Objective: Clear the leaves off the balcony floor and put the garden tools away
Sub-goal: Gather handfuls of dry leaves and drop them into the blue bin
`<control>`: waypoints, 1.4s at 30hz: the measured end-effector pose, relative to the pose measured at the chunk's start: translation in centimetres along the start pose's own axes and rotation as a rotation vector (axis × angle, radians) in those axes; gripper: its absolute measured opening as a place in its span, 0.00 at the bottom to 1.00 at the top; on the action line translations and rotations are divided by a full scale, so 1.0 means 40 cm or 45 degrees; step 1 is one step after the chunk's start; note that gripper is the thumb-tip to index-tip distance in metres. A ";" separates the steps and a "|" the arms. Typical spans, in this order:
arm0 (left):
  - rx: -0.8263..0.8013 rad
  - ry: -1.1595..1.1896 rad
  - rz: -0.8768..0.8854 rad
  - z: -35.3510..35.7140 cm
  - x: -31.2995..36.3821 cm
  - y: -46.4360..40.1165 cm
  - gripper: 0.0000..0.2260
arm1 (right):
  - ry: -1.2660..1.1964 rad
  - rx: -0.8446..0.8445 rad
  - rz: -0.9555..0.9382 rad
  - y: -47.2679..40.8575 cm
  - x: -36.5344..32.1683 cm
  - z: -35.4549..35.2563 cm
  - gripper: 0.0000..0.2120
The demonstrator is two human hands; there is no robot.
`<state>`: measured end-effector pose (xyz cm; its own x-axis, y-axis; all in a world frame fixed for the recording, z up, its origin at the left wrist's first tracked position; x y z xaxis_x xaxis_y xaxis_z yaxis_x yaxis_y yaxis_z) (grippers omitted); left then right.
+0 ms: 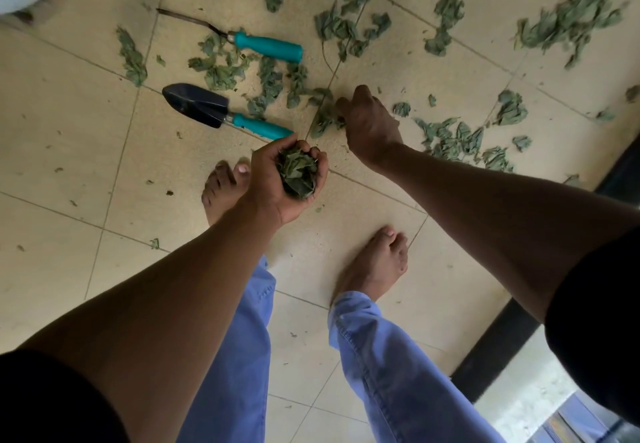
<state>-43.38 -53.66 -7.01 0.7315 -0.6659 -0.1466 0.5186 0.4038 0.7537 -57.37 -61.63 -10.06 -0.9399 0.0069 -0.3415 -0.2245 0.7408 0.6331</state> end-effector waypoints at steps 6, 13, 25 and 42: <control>0.034 -0.036 -0.003 0.003 -0.002 0.002 0.12 | -0.357 0.122 0.160 0.090 0.020 -0.014 0.10; 0.151 -0.159 0.054 0.012 -0.020 -0.016 0.12 | -0.676 0.396 -0.026 0.328 -0.114 -0.115 0.07; -0.006 -0.423 -0.192 0.073 -0.094 -0.036 0.14 | -0.423 0.292 0.060 0.298 -0.164 -0.081 0.07; 0.030 -0.364 -0.056 0.092 -0.057 -0.094 0.16 | -0.316 0.379 0.115 0.277 -0.130 -0.081 0.09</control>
<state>-48.63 -55.97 -7.16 0.5526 -0.8334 0.0045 0.5342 0.3583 0.7656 -55.80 -55.64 0.98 -0.8535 0.2160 -0.4743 -0.0252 0.8918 0.4517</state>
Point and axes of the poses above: each hand's wrist, its own y-axis away from the middle knuckle, its own z-axis out of the palm, x = y × z, the point moved 7 cm from there along -y, towards the middle knuckle, and after that the axes turned 15 degrees about -x, right-handed, at the moved point
